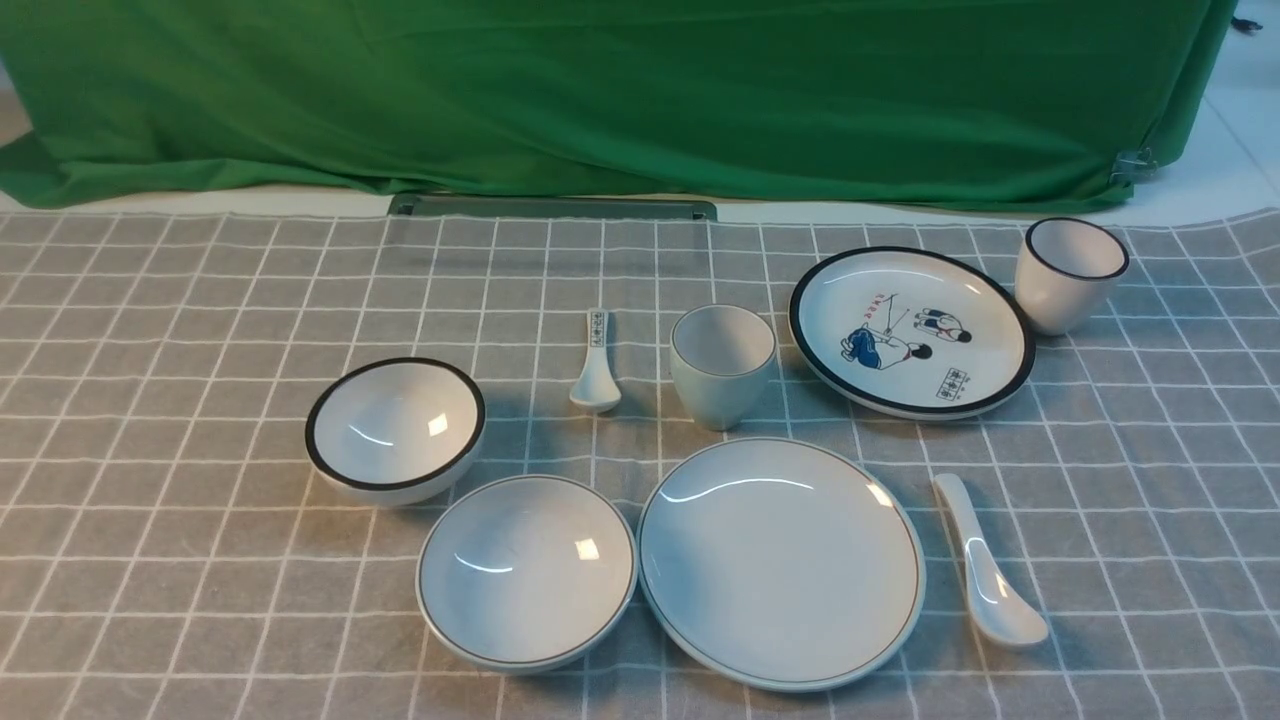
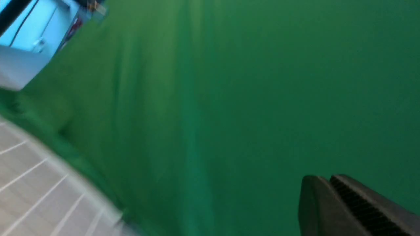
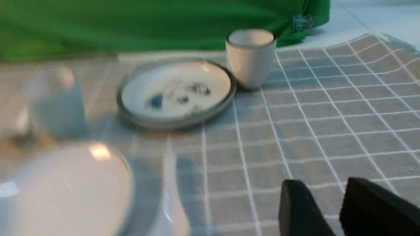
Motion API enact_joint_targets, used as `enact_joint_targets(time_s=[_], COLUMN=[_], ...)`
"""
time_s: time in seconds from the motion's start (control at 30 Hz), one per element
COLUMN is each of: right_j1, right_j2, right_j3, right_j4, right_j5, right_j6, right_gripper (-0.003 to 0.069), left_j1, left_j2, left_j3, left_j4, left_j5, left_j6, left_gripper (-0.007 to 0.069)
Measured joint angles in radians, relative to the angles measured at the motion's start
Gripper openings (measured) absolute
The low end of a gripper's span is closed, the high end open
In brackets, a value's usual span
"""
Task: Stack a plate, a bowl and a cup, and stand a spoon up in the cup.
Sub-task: Use the left arm to grab a blue rice bowl
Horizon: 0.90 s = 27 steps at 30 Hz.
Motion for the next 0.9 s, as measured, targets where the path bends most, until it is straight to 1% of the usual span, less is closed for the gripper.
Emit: enact_joint_targets(time_s=[0.03, 0.07, 0.1, 0.17, 0.2, 0.27, 0.3, 0.33, 0.37, 0.4, 0.43, 0.47, 0.5, 0.53, 0.57, 0.6, 0.63, 0.67, 0.7, 0.73, 0.77, 0.83, 0.9], right_j1=[0.000, 0.000, 0.000, 0.000, 0.000, 0.000, 0.000, 0.000, 0.000, 0.000, 0.000, 0.003, 0.010, 0.019, 0.020, 0.030, 0.037, 0.040, 0.042, 0.042, 0.042, 0.042, 0.042], right_j2=[0.000, 0.000, 0.000, 0.000, 0.000, 0.000, 0.000, 0.000, 0.000, 0.000, 0.000, 0.000, 0.000, 0.005, 0.005, 0.033, 0.082, 0.128, 0.183, 0.219, 0.282, 0.422, 0.530], right_j3=[0.000, 0.000, 0.000, 0.000, 0.000, 0.000, 0.000, 0.000, 0.000, 0.000, 0.000, -0.014, -0.052, -0.102, -0.113, -0.189, -0.286, -0.357, -0.428, -0.469, -0.533, -0.655, -0.706], right_j4=[0.015, 0.020, 0.025, 0.032, 0.033, 0.035, 0.036, 0.036, 0.036, 0.036, 0.036, 0.036, 0.033, 0.029, 0.029, 0.023, 0.018, 0.016, 0.015, 0.012, 0.007, 0.004, 0.001], right_j5=[-0.052, -0.085, -0.117, -0.174, -0.201, -0.224, -0.233, -0.234, -0.250, -0.262, -0.262, -0.228, -0.144, -0.057, -0.035, 0.086, 0.219, 0.296, 0.416, 0.458, 0.581, 0.780, 0.884], right_j6=[0.095, 0.137, 0.196, 0.249, 0.261, 0.253, 0.237, 0.235, 0.231, 0.238, 0.240, 0.256, 0.250, 0.226, 0.220, 0.175, 0.123, 0.089, 0.053, 0.031, -0.011, -0.113, -0.179], right_gripper=[0.0242, 0.0242, 0.0242, 0.0242, 0.0242, 0.0242, 0.0242, 0.0242, 0.0242, 0.0242, 0.0242, 0.0241, 0.0227, 0.0205, 0.0199, 0.0154, 0.0090, 0.0064, 0.0043, 0.0038, 0.0031, 0.0026, 0.0026], left_j1=[0.000, 0.000, 0.000, 0.000, 0.000, 0.000, 0.000, 0.000, 0.000, 0.000, 0.000, 0.000, 0.000, 0.000, 0.000, 0.000, -0.001, -0.006, -0.017, -0.024, -0.048, -0.133, -0.199], left_j2=[0.000, -0.001, -0.001, 0.014, 0.043, 0.099, 0.180, 0.192, 0.309, 0.387, 0.420, 0.518, 0.636, 0.719, 0.719, 0.851, 0.961, 1.038, 1.107, 1.120, 1.186, 1.273, 1.314], left_j3=[0.000, -0.008, -0.029, -0.112, -0.206, -0.327, -0.446, -0.462, -0.570, -0.654, -0.681, -0.752, -0.816, -0.842, -0.847, -0.876, -0.885, -0.888, -0.888, -0.888, -0.888, -0.888, -0.888], left_j4=[0.006, 0.014, 0.021, 0.065, 0.117, 0.184, 0.232, 0.236, 0.254, 0.253, 0.252, 0.237, 0.208, 0.192, 0.188, 0.160, 0.140, 0.129, 0.127, 0.126, 0.127, 0.141, 0.163], left_j5=[-0.077, -0.107, -0.106, -0.027, 0.080, 0.295, 0.488, 0.516, 0.697, 0.845, 0.868, 1.026, 1.159, 1.221, 1.235, 1.311, 1.351, 1.365, 1.370, 1.371, 1.371, 1.335, 1.274], left_j6=[-0.071, -0.106, -0.131, -0.168, -0.186, -0.194, -0.169, -0.169, -0.074, 0.023, 0.039, 0.134, 0.200, 0.233, 0.241, 0.298, 0.341, 0.359, 0.372, 0.372, 0.372, 0.366, 0.337], left_gripper=[0.0017, 0.0017, 0.0017, 0.0017, 0.0017, 0.0017, 0.0017, 0.0017, 0.0017, 0.0017, 0.0017, 0.0017, 0.0017, 0.0017, 0.0017, 0.0017, 0.0017, 0.0016, 0.0012, 0.0011, 0.0006, 0.0001, 0.0001])
